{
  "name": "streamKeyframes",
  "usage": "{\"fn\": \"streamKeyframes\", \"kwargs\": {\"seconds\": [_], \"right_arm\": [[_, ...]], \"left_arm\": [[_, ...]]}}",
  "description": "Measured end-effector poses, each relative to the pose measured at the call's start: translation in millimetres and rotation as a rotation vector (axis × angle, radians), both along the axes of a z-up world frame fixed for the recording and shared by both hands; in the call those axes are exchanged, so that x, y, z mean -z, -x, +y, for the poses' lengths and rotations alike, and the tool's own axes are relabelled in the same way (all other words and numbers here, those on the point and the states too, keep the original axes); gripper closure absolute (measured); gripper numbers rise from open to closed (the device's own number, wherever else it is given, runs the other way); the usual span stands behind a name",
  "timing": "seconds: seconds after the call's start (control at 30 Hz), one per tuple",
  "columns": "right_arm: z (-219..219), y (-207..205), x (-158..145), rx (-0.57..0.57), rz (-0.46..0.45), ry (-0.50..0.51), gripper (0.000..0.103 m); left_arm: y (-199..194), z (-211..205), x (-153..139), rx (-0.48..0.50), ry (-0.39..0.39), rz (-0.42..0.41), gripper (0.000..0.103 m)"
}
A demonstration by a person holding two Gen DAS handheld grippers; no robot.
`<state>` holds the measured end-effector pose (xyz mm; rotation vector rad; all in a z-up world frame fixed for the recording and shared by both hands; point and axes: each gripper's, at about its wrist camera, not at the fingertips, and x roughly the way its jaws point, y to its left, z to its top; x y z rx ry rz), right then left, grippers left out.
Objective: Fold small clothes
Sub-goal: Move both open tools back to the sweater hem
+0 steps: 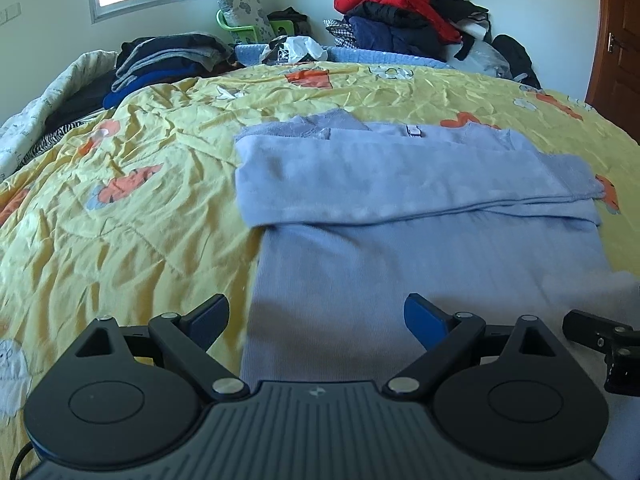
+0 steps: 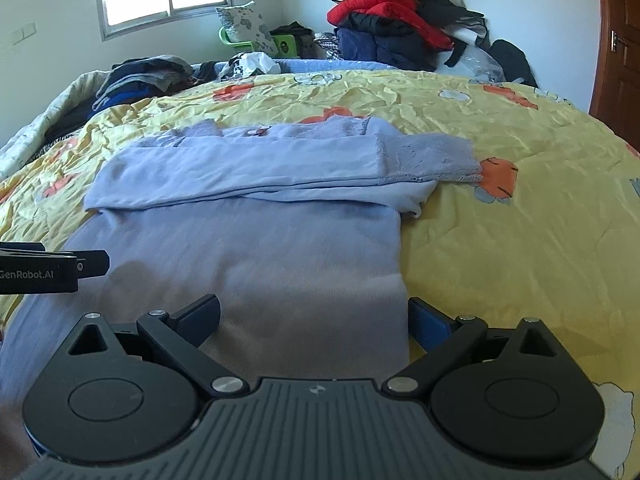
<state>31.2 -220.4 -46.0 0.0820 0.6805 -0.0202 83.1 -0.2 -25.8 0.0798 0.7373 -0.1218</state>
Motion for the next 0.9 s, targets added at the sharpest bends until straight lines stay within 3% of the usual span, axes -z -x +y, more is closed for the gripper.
{"fn": "streamKeyframes", "kwargs": {"seconds": [0.5,0.63,0.73,0.9], "right_arm": [[-5.0,28.5,-8.5,0.037,-0.044,0.019,0.004],[-10.2,40.6,-10.4,0.055,-0.073,0.085,0.004],[-16.3,46.8,-6.0,0.062,-0.064,0.076,0.004],[-15.3,54.0,-2.8,0.038,-0.062,0.038,0.004]], "left_arm": [[32.7,20.5,-3.4,-0.017,-0.038,-0.031,0.008],[45.4,29.1,-5.2,-0.041,-0.101,-0.084,0.008],[51.6,36.3,-2.5,-0.061,-0.137,-0.092,0.007],[50.8,53.4,4.5,-0.074,-0.036,-0.039,0.008]]}}
